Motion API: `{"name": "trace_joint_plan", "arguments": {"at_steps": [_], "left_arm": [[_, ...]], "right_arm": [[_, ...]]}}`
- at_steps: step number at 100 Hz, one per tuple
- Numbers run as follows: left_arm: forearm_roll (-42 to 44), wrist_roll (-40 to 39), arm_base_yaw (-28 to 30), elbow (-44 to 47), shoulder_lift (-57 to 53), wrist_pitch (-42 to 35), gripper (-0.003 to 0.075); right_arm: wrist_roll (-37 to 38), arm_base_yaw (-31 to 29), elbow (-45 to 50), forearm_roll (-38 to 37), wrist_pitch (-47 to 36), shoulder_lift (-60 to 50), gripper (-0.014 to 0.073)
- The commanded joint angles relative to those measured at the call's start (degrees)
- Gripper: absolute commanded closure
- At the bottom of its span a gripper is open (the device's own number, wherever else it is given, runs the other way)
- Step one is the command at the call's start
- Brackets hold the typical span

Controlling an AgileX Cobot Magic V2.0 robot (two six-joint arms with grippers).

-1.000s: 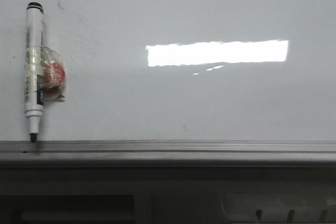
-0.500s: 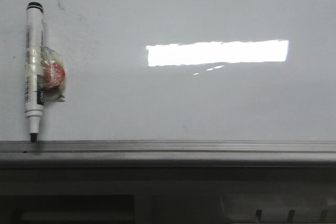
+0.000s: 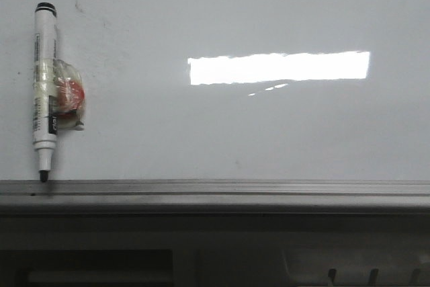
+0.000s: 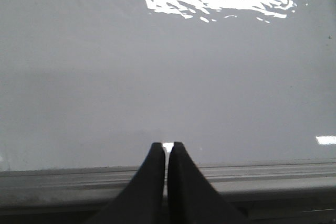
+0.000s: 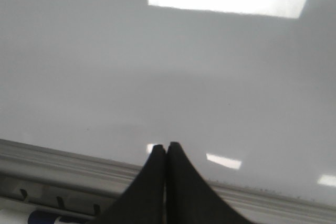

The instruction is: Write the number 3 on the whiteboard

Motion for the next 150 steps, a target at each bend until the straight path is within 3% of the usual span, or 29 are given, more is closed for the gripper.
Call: {"name": "trace_joint_plan", "arguments": {"at_steps": [1,20,26,36,43,52,59,75,86,99,110,124,133,150], "left_arm": [[-0.8,-0.5,0.2,0.7,-1.4,-3.3,0.0741],[-0.8,-0.5,0.2,0.7,-1.4,-3.4,0.0741],[-0.8,-0.5,0.2,0.7,-1.4,-3.4,0.0741],[-0.8,-0.5,0.2,0.7,-1.4,-4.9,0.0741],[-7.2,-0.8,0.2,0.6,-1.4,-8.8,0.0741],[-34.1,-1.1,0.2,0.5,-1.4,-12.8,0.0741],[-44.9,-1.1,0.2,0.5,-1.4,-14.2,0.0741],[-54.6,-1.1,0.2,0.5,-1.3,-16.0,0.0741],[-59.9,-1.1,0.2,0.5,-1.3,-15.9,0.0741],[-65.2,-1.1,0.2,0.3,-1.3,-17.7,0.0741],[-64.5,0.2,0.2,-1.2,-1.3,-17.6,0.0741],[-58.6,4.6,0.2,-5.8,-0.4,-12.8,0.0741],[-49.1,6.2,0.2,-10.7,2.4,-6.4,0.0741],[-23.6,6.2,0.2,-22.9,12.8,11.0,0.0706]], "right_arm": [[0.2,-0.3,1.8,-2.2,-10.2,-0.8,0.0644],[0.2,-0.3,1.8,-1.6,-30.2,-0.8,0.0644],[3.5,-0.3,1.8,1.1,-36.8,-0.8,0.0644],[5.9,-0.3,1.8,3.4,-42.4,-0.8,0.0644],[8.6,-0.3,1.8,5.6,-42.0,-0.8,0.0644],[10.2,-0.3,1.8,5.9,-41.3,-0.8,0.0644],[10.2,-0.3,1.8,5.9,-41.5,-0.8,0.0644],[10.2,-0.3,1.6,6.0,-44.0,-0.8,0.0644],[10.3,-0.3,0.2,13.9,-37.3,-0.8,0.0644],[10.2,-0.3,-3.8,15.1,-27.4,-0.8,0.0644],[10.2,-0.3,-6.0,15.1,-25.5,-0.8,0.0643],[10.2,-0.3,-11.3,15.1,-13.5,0.8,0.0613],[10.2,-0.3,-14.9,15.1,-7.3,3.9,0.0512],[9.7,-0.3,-23.0,15.0,2.3,10.8,0.0197]]}}
